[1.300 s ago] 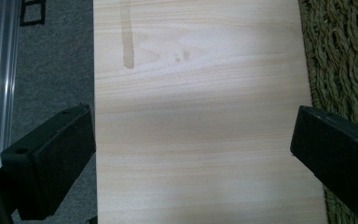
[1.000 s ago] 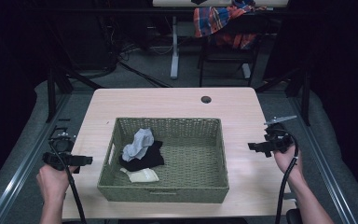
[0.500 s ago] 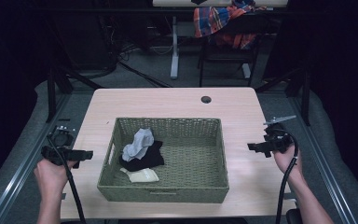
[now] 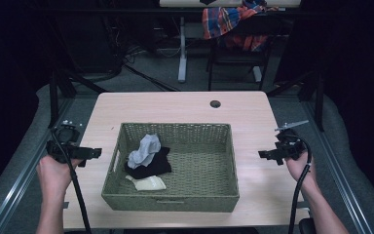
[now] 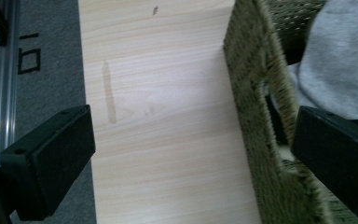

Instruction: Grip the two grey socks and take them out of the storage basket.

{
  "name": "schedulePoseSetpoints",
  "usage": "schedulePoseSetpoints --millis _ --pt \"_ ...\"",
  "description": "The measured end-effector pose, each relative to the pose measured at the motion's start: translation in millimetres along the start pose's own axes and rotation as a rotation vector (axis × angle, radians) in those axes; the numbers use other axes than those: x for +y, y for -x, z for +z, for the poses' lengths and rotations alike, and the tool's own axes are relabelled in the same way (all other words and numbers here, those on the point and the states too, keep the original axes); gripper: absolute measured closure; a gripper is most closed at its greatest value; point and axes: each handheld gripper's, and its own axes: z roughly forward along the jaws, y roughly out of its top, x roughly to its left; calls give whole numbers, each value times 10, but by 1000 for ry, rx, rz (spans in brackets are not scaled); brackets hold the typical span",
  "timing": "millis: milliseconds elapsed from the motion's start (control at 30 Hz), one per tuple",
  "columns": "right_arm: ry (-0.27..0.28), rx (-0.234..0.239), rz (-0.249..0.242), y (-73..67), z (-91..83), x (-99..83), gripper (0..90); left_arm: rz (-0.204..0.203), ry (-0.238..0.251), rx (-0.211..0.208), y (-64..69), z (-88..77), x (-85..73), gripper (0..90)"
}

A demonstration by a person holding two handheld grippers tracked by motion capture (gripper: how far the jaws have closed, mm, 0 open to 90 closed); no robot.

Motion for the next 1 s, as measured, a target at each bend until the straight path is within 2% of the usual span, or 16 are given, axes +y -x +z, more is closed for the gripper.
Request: schedulePoseSetpoints --millis 133,400,633,1000 --pt "-2 0 5 -1 6 -2 150 20 -3 -12 57 -6 49 1" --pt "-7 -6 0 -5 11 -6 150 68 39 -30 240 -55 263 1" --pt "-14 -7 -11 -3 14 -5 150 129 6 -64 475 91 438 1" --pt "-24 5 -10 -10 39 -4 150 193 -39 -92 679 255 564 1"
